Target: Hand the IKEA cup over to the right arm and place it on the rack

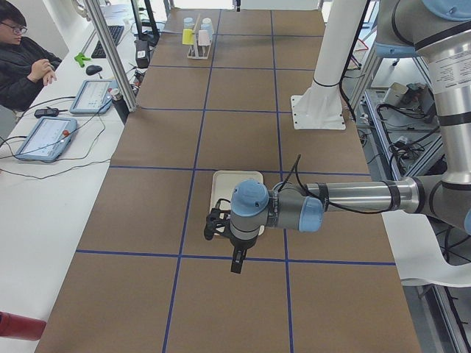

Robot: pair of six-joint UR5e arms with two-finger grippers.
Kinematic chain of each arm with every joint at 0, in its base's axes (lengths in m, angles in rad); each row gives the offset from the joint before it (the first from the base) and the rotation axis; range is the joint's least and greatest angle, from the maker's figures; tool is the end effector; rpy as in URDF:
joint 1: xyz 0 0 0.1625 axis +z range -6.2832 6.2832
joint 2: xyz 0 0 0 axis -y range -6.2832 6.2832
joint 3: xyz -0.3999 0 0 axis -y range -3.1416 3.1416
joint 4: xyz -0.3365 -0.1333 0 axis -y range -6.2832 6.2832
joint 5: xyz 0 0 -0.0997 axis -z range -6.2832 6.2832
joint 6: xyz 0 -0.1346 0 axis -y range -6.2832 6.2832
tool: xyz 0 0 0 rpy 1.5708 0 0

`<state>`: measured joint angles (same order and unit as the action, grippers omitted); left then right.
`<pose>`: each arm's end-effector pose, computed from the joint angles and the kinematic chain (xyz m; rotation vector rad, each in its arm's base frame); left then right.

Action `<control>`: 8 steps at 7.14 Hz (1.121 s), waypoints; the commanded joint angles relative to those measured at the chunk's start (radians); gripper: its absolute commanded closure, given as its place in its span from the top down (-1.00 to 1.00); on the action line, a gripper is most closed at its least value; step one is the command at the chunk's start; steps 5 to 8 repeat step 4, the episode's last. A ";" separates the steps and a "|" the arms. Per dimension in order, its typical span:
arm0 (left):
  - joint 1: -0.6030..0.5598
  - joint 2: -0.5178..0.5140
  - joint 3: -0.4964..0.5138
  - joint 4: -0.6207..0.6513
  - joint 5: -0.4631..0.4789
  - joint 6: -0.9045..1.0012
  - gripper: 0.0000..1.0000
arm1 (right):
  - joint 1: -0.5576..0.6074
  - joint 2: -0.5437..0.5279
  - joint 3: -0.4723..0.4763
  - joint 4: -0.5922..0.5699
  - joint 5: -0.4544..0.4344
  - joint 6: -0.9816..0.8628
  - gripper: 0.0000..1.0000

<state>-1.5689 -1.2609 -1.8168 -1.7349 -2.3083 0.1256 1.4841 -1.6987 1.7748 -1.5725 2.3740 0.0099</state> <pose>-0.0422 -0.3231 0.6540 0.1411 0.7303 0.1585 0.0025 -0.3926 0.6193 0.0315 -0.8056 -0.1025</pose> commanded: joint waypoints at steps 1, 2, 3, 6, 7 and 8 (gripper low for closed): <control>0.001 -0.002 -0.002 -0.002 0.000 0.000 1.00 | -0.001 0.002 0.000 0.000 0.002 0.002 0.99; 0.001 -0.005 -0.013 -0.003 0.000 0.000 1.00 | -0.001 0.002 0.000 0.000 0.002 0.002 0.99; 0.001 -0.006 -0.030 -0.002 0.000 0.000 1.00 | -0.001 0.001 0.000 0.000 0.002 0.004 0.99; 0.001 -0.009 -0.053 -0.002 0.000 0.000 1.00 | -0.001 0.001 -0.003 0.000 0.002 0.004 0.99; 0.001 -0.009 -0.053 -0.002 0.000 0.000 1.00 | -0.001 0.001 -0.003 0.000 0.002 0.004 0.99; 0.001 -0.009 -0.053 -0.002 0.000 0.000 1.00 | -0.001 0.001 -0.003 0.000 0.002 0.004 0.99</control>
